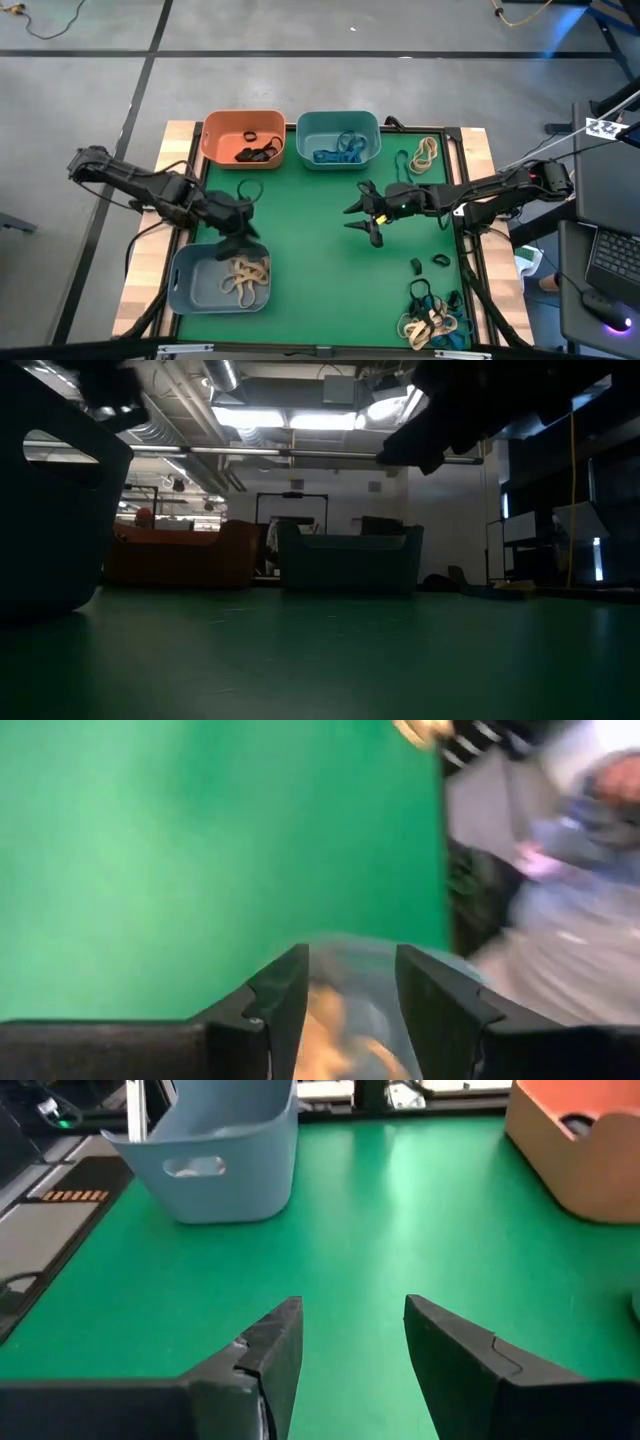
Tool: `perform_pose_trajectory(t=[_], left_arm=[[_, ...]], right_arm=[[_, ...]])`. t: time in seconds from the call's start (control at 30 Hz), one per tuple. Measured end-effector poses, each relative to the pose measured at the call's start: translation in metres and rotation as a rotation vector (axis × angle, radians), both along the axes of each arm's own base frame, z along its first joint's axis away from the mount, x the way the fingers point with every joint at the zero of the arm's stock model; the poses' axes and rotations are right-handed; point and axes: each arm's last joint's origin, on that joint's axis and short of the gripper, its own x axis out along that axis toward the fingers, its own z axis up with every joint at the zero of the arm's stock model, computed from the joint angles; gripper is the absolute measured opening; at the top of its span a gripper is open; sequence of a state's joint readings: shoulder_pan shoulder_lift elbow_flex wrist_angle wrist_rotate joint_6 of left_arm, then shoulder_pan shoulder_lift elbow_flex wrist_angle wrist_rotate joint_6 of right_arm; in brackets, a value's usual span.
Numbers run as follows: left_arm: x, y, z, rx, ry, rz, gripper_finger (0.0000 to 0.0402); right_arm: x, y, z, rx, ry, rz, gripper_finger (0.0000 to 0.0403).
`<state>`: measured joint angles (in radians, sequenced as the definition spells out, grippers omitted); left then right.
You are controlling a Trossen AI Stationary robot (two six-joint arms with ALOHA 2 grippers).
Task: Sort rubber bands into baskets
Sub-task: Put the blue rubber band into the green bin
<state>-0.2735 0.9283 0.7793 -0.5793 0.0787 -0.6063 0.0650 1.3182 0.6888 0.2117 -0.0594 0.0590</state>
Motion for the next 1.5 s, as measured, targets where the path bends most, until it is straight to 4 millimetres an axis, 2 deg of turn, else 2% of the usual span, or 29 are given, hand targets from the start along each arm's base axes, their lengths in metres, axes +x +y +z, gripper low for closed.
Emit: perform_pose_trajectory(t=[0.13,0.3,0.53,0.7,0.9,1.13,1.3,1.5], left_arm=[[0.005,0.011,0.002,0.238,-0.089,0.130,0.0148],[0.013,0.022,-0.006,0.430,-0.152,0.306,0.0148],[0.030,0.027,-0.021,0.449,-0.203,0.354,0.0148],[0.045,0.024,-0.034,0.462,-0.216,0.345,0.0149],[0.061,0.021,-0.052,0.480,-0.174,0.331,0.0149],[0.069,0.020,-0.066,0.499,-0.119,0.315,0.0149],[0.069,0.020,-0.068,0.502,-0.112,0.314,0.0149],[0.069,0.020,-0.068,0.502,-0.112,0.313,0.0149]], right_arm=[[-0.006,-0.003,-0.003,-0.013,0.066,-0.080,0.0177],[-0.023,-0.010,-0.006,-0.076,0.203,-0.312,0.0177],[-0.046,-0.024,-0.019,-0.224,0.389,-0.687,0.0177],[-0.059,-0.045,-0.031,-0.159,0.488,-0.869,0.0177],[-0.075,-0.075,-0.048,-0.015,0.594,-0.959,0.0191],[-0.094,-0.106,-0.059,0.103,0.660,-1.094,0.0278],[-0.102,-0.115,-0.067,0.142,0.686,-1.139,0.0310],[-0.098,-0.119,-0.083,0.166,0.678,-1.131,0.0307]])
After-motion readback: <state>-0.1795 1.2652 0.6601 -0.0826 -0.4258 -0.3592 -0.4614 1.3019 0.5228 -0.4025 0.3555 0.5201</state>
